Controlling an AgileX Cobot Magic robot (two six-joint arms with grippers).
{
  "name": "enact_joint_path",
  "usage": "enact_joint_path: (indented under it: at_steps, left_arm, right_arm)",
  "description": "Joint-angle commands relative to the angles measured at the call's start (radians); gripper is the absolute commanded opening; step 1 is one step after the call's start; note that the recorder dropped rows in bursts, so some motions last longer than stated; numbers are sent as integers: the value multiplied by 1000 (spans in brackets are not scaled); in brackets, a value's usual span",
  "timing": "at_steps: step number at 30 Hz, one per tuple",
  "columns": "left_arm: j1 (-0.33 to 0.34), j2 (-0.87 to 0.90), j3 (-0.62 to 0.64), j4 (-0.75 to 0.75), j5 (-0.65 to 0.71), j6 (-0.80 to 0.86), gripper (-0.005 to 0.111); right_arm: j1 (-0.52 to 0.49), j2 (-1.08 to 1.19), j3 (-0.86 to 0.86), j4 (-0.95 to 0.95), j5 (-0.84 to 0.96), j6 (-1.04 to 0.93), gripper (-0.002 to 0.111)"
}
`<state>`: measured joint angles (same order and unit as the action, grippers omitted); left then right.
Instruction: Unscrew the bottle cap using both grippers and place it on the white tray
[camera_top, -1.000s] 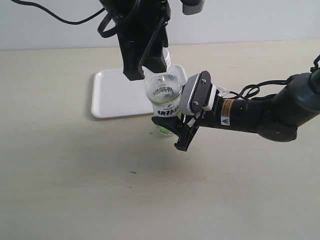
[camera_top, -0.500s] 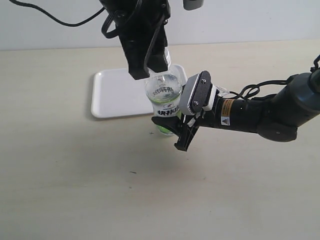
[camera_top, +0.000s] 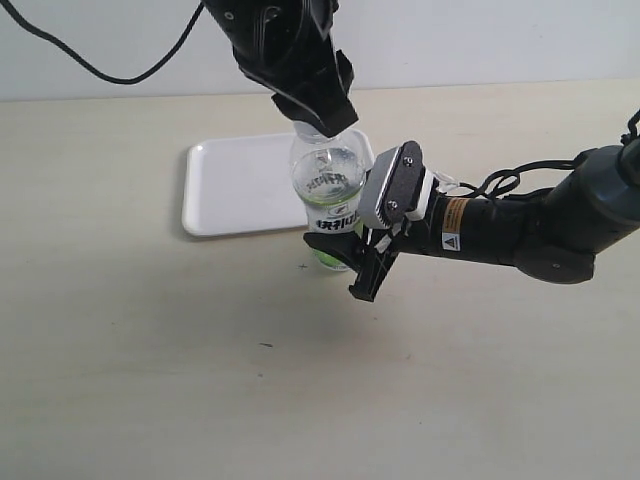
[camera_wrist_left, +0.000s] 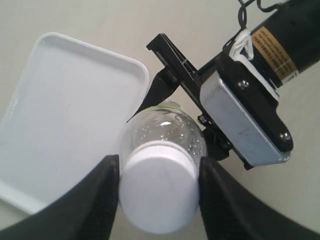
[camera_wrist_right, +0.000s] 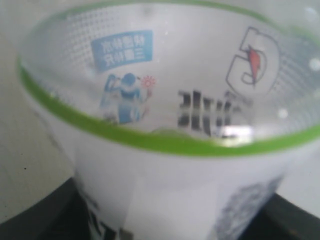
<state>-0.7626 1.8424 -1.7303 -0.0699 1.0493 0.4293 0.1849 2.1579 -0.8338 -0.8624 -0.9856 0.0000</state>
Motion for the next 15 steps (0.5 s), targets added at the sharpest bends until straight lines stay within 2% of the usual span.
enact_joint_path:
  at_steps: [1, 7, 14, 15]
  left_arm:
    - [-4, 2, -3, -14, -11, -95, 0]
    - [-4, 2, -3, 0, -3, -163, 0]
    - [-4, 2, -3, 0, -5, -164, 0]
    - [-4, 2, -3, 0, -11, -164, 6]
  right_arm:
    - [2, 5, -1, -2, 67, -6, 0]
    - [2, 5, -1, -2, 67, -6, 0]
    - [2, 5, -1, -2, 67, -6, 0]
    - [2, 5, -1, -2, 67, 13, 0]
